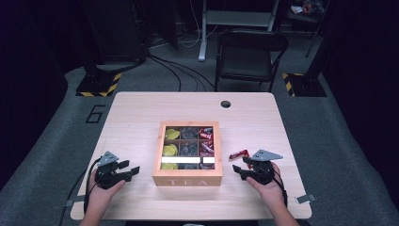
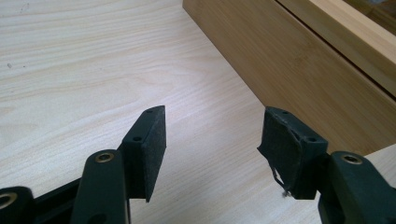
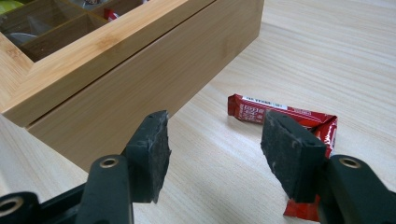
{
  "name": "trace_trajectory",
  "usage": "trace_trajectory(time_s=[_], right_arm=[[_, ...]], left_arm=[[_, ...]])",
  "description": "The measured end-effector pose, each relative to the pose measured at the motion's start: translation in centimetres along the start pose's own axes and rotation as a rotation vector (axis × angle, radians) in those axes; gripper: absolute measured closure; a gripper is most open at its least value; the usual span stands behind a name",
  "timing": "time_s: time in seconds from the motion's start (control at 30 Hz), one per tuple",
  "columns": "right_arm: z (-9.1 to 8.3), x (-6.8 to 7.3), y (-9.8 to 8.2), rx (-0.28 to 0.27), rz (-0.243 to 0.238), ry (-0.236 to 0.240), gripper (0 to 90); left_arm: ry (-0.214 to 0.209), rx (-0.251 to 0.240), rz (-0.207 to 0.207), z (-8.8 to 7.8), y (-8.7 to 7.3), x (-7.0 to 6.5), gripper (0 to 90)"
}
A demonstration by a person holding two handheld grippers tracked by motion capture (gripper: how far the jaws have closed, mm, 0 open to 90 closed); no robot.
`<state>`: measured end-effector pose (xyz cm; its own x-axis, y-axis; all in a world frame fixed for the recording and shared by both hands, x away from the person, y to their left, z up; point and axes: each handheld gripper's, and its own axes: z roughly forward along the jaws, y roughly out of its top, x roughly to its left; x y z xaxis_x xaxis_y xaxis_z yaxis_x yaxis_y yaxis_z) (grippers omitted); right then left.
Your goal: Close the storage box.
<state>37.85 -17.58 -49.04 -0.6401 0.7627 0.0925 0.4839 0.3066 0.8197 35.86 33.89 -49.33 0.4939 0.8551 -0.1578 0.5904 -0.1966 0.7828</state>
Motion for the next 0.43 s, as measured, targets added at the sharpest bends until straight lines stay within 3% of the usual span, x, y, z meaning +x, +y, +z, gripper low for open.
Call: trace_trajectory(time_s=[0.43], right_arm=[[0.22,0.24,0.02,0.003,-0.015,0.004,40.1]], left_arm=[[0.000,0.026,0.026,0.43,-0.03,-0.40,38.1]])
